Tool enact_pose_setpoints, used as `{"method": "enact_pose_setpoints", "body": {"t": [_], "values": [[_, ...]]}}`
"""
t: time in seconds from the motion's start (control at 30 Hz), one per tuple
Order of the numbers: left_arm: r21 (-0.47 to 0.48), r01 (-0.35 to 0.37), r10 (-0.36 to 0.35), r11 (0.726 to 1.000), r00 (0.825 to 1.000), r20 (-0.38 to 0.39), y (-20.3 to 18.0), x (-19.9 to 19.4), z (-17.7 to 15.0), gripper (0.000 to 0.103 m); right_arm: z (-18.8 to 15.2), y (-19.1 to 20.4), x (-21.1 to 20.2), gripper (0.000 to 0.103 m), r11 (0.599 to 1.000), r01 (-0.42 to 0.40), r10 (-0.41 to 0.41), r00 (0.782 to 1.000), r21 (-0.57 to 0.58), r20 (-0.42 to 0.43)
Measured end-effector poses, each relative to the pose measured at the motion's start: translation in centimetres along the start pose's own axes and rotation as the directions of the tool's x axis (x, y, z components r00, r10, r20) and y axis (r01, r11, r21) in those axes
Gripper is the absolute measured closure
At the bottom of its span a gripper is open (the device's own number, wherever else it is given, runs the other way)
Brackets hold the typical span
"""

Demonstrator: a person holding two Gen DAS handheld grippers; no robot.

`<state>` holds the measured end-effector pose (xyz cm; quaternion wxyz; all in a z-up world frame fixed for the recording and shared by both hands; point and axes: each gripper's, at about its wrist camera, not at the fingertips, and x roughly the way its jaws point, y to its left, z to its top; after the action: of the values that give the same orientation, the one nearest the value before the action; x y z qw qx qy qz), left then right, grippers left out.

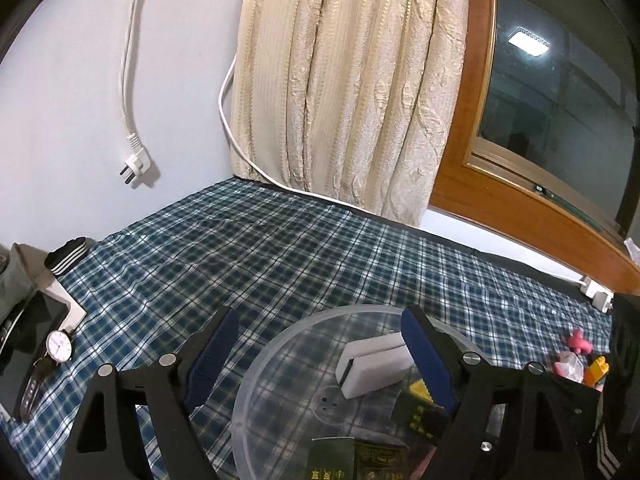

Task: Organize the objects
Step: 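Release the white block into the bowl with the left tool while the right tool releases the yellow box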

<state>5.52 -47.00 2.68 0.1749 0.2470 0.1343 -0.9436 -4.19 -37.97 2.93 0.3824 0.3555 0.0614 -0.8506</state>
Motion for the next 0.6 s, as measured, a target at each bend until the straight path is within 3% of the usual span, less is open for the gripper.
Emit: {"method": "enact_pose_setpoints", "body": {"t": [0.6], "values": [[0.037,0.006,-0.005,0.999,1.0,-0.014,-1.2,0.2,-0.4,0.013,-1.6,-1.5,-2.6,0.028,0.998,0.025,-0.026,0.999,0.05,0.036]]}}
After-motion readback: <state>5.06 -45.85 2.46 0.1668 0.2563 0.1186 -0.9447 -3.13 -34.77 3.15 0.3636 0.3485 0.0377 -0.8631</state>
